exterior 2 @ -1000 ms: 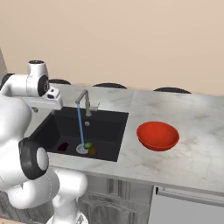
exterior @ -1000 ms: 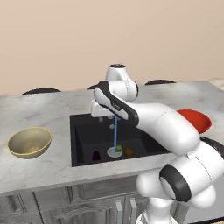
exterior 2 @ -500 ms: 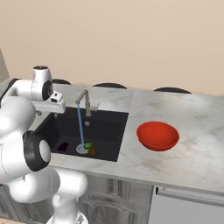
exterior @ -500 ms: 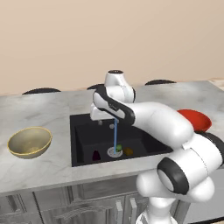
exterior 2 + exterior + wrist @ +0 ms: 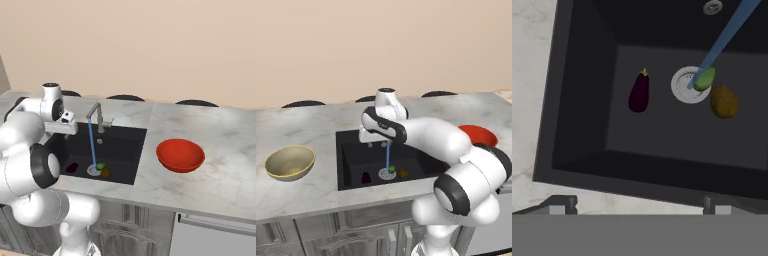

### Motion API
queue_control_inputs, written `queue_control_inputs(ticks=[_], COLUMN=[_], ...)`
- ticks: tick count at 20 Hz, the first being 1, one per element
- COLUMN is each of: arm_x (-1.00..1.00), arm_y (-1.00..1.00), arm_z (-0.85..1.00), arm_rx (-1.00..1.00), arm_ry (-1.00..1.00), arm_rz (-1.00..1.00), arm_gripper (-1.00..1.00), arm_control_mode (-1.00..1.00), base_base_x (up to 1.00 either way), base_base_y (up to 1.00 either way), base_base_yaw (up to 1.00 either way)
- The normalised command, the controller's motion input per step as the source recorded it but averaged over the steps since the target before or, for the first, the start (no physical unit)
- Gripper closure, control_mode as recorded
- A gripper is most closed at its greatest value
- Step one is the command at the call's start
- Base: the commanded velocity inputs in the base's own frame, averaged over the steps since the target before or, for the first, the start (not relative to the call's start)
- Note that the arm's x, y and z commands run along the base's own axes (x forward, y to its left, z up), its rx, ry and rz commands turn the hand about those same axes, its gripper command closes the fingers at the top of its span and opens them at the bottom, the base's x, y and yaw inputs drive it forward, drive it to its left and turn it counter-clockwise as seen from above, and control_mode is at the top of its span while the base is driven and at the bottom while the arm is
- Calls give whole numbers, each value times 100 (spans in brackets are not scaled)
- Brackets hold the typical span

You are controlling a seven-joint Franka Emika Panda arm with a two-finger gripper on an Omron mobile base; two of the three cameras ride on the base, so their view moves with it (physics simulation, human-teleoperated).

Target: Pick the avocados from the sink and place them in one bowl. Place the eggplant in the other bowl. Then turn off the sink faucet.

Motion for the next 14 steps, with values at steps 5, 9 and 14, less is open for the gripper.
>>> queue_control_inputs(ticks=[5,9,14], arm_x=[2,1,6], arm_y=[0,0,0], arm_z=[-39,-31,-21], arm_rx=[0,0,0], arm_ry=[0,0,0], arm_rz=[0,0,0], arm_gripper=[-100,-100,-100], arm_control_mode=[-100,-100,-100], base_base_x=[0,0,0], base_base_y=[0,0,0], base_base_yaw=[0,0,0])
